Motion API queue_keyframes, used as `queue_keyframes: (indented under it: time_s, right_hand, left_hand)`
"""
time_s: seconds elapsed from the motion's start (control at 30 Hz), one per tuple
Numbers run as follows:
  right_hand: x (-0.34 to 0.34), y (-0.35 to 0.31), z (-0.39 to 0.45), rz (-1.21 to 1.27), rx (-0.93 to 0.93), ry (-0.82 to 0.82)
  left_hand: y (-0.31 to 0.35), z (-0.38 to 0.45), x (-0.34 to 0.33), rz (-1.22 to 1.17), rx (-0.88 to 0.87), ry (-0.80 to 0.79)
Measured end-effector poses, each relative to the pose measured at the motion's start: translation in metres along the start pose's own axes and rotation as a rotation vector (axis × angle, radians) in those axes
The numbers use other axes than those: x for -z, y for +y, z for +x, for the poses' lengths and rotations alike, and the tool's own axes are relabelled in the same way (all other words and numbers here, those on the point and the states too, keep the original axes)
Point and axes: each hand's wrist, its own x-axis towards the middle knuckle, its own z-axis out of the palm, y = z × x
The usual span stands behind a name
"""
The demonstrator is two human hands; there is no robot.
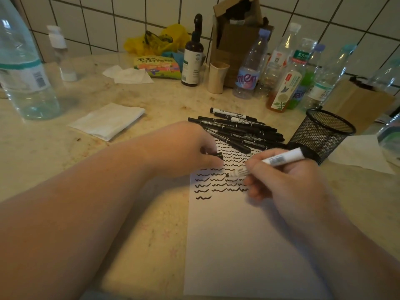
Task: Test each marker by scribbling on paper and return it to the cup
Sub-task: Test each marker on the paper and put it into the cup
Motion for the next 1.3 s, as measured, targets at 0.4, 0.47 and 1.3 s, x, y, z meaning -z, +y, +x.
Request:
queue_keyframes:
  time_s: [0.4, 0.47, 1.3]
  right_hand:
    - [0.011, -0.003, 0.01, 0.234, 0.017, 0.023]
    - [0.01, -0.003, 0.011, 0.243, -0.002, 0.022]
    - [0.071, -0.052, 0.029, -0.136, 0.188, 0.641]
  left_hand:
    - [0.003, 0.0, 0.002, -0.06, 0.021, 0.0]
    - [0.004, 0.0, 0.002, -0.074, 0.001, 0.003]
    - [0.0, 0.003, -0.007, -0.061, 0.027, 0.033]
